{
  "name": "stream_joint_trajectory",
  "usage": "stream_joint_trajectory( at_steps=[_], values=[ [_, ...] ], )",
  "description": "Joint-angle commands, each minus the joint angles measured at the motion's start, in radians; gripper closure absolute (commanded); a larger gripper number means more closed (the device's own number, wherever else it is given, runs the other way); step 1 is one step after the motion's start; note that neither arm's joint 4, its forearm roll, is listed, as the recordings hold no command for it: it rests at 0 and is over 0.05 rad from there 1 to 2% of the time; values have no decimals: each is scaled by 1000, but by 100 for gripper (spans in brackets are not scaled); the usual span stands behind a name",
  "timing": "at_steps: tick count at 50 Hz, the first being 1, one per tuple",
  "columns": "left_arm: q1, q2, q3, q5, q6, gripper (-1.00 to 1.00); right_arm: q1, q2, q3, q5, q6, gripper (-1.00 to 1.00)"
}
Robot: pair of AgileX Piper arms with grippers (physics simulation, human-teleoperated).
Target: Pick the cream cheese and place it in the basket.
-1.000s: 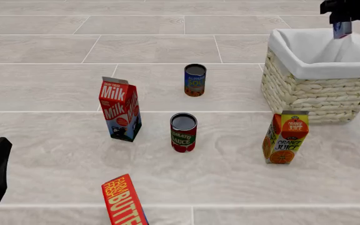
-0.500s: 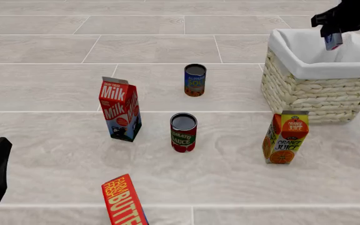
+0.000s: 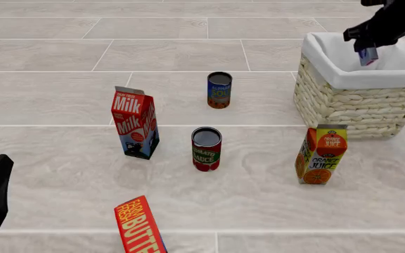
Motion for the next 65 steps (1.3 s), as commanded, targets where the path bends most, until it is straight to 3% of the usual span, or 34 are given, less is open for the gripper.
stream_joint_trajectory(
  at_steps=[1,31,32,40,41,45,50,65],
  values=[
    [0,0,0,0,0,-100,-15,-5,9,-18,7,100],
    [0,0,0,0,0,-100,-19,-13,17,-18,10,100],
    [0,0,0,0,0,-100,-19,-13,18,-18,11,-100],
    [0,0,0,0,0,-100,-15,-15,23,-20,16,-100],
    [0,0,0,0,0,-100,9,-28,33,-25,65,-100],
    [0,0,0,0,0,-100,-21,-23,7,-22,37,-100],
    [0,0,0,0,0,-100,-15,-48,20,-40,50,-100],
    [0,0,0,0,0,-100,-24,-196,230,-138,24,-100]
  ],
)
